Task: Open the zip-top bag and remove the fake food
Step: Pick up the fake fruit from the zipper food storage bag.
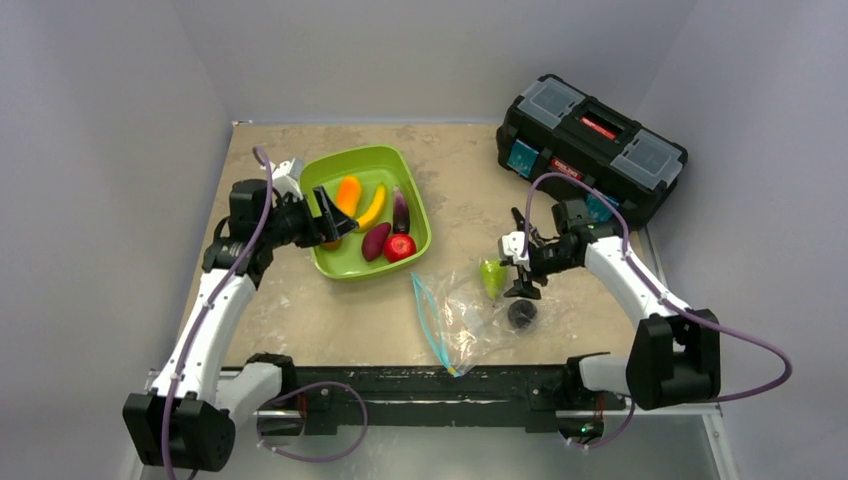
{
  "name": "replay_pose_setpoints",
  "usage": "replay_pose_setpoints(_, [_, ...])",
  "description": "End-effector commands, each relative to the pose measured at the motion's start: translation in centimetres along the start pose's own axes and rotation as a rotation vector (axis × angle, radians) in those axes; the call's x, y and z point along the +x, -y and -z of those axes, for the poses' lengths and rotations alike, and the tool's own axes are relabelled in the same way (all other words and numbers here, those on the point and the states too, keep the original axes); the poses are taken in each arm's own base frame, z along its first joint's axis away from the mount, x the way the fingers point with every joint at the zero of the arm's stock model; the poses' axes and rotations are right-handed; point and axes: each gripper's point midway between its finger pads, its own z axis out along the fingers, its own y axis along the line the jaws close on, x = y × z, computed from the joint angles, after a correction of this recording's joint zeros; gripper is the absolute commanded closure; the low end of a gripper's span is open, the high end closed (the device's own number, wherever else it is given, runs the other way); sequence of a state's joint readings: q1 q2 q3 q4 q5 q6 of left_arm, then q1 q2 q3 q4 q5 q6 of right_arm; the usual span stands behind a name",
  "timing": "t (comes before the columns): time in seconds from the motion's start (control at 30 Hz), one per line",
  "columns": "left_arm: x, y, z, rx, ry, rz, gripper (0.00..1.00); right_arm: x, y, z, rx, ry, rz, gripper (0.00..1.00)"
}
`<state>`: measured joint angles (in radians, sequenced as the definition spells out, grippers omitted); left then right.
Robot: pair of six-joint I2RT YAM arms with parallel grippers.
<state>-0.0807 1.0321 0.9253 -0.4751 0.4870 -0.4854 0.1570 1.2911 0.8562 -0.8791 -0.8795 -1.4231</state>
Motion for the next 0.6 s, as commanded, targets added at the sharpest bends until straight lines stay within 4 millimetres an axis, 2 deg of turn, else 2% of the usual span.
replay_pose_setpoints(0.0, [1.5,3.1,1.3,0.176,-0.002,0.042,0.25,-0.7,1.8,0.9,0.034,-0.017,0.03,0.35])
replay_pose_setpoints(0.1, [3.5,3.6,1.7,0.214,-0.036,0.07,0.3,0.2,2.8,1.2,0.02,-0.075,0.059,0.36])
replay_pose_setpoints(0.2, [5.7,4.2,1.7,0.234,-0.075,0.076,0.36,1.3,3.6,1.2,-0.009,-0.127,0.061,0.41])
replay_pose_setpoints(0.37, [9.2,5.4,0.8,0.268,-0.143,0.088,0.44,2.1,4.5,0.9,-0.025,-0.156,0.06,0.44])
replay_pose_setpoints(0.57, [12.1,5.9,-0.6,0.296,-0.211,0.117,0.59,3.3,4.8,-0.2,-0.057,-0.206,0.055,0.49])
